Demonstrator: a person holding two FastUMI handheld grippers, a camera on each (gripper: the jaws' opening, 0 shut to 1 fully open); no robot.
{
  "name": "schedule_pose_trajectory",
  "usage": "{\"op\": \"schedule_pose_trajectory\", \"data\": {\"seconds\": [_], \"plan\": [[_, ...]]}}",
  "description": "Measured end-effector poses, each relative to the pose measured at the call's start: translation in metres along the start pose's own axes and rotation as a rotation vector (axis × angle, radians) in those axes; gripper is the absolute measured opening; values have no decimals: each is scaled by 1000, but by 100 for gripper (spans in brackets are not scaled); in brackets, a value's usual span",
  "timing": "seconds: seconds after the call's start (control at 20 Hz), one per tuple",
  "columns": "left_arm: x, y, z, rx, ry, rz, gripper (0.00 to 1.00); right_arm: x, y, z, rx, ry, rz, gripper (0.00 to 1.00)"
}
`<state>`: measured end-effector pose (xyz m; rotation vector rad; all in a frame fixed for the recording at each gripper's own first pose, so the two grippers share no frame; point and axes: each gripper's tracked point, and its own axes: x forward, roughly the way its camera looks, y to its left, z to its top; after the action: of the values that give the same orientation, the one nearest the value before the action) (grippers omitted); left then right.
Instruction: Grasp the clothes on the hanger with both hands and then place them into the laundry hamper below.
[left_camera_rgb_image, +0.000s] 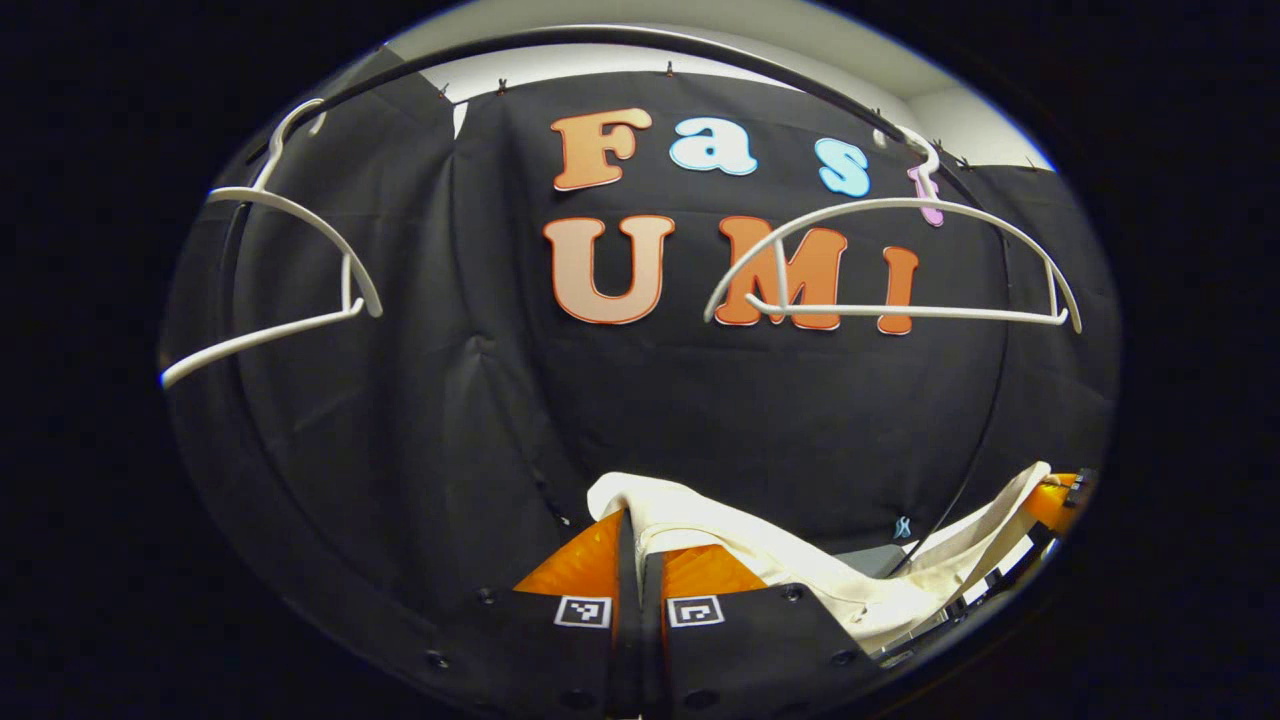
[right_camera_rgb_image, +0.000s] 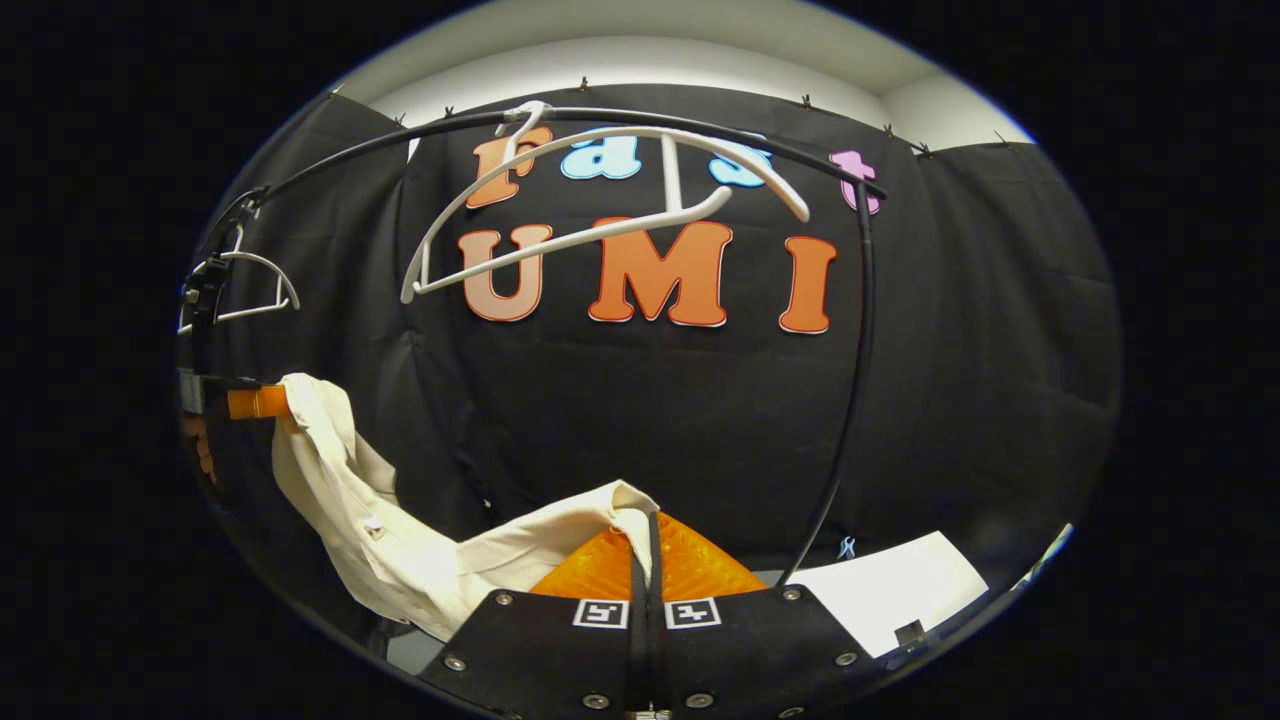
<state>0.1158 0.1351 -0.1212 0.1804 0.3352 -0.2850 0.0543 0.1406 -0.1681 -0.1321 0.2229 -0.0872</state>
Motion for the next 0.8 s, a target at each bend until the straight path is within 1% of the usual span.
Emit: {"op": "schedule_pose_trajectory", "data": {"seconds": [0.15,0.25,0.5,0.65,0.8], "plan": [[9,-44,-13,-14,28,-72,6,2,13,-13,5,23,20,0],[6,-73,-23,-25,58,-122,7,-4,19,-20,12,40,31,0],[16,-132,-63,-44,154,-237,7,5,24,-42,34,101,40,0],[17,-159,-93,-44,232,-278,7,6,20,-66,45,150,35,0],[24,-174,-131,-48,336,-298,7,8,15,-100,51,215,34,0]]}}
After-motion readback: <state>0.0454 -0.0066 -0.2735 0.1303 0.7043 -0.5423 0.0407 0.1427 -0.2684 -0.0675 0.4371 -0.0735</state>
